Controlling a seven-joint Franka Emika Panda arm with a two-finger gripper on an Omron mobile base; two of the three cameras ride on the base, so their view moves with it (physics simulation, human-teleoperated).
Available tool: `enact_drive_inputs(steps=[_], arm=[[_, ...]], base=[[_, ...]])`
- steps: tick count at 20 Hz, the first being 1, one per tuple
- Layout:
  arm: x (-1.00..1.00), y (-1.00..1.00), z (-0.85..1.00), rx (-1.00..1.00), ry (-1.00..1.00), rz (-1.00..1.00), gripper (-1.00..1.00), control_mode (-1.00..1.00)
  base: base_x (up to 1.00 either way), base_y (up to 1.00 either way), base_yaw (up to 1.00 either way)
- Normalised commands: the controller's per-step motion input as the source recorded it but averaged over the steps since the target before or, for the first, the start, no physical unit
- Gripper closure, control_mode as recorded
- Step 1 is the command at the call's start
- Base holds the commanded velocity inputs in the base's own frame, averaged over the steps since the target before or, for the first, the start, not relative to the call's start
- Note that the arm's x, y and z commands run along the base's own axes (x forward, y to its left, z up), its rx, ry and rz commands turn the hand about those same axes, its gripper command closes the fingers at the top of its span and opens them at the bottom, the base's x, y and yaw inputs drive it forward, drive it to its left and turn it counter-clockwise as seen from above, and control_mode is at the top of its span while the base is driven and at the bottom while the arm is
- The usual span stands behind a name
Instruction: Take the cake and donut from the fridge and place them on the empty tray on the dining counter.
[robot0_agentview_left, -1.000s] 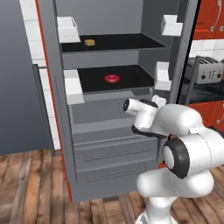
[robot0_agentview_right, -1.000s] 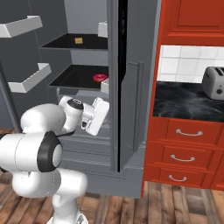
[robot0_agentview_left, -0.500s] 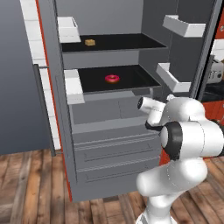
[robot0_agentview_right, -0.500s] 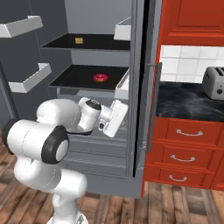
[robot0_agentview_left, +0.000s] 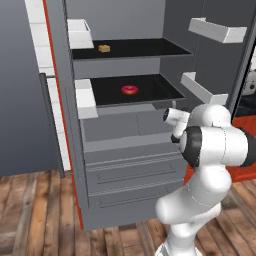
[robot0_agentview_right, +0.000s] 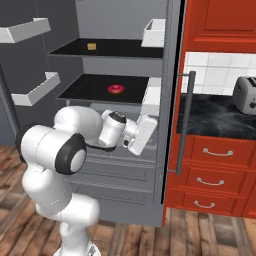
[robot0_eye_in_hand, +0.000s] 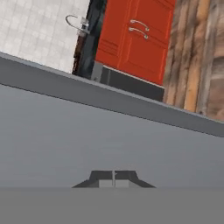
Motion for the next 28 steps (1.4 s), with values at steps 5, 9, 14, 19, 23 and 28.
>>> enact_drive_inputs(steps=[5,9,14,19,23,28], arm=[[-0.72,0.40,-0.01,0.05,-0.39,0.06,1.00,-1.00],[-0.34,0.68,0.20,0.13,-0.36,0.09,1.00,-1.00],[-0.15,0.24,0.22,0.37,-0.12,0.08,1.00,-1.00],[-0.02,0.45,0.32,0.43,-0.04,0.04,1.00,-1.00],[0.00,0.62,0.29,0.38,-0.16,0.15,1.00,-1.00],[0.00,0.46,0.31,0.34,-0.26,0.13,1.00,-1.00]], base=[[0.00,0.00,0.00],[0.00,0.00,0.00],[0.00,0.00,0.00],[0.00,0.00,0.00],[0.00,0.00,0.00],[0.00,0.00,0.00]])
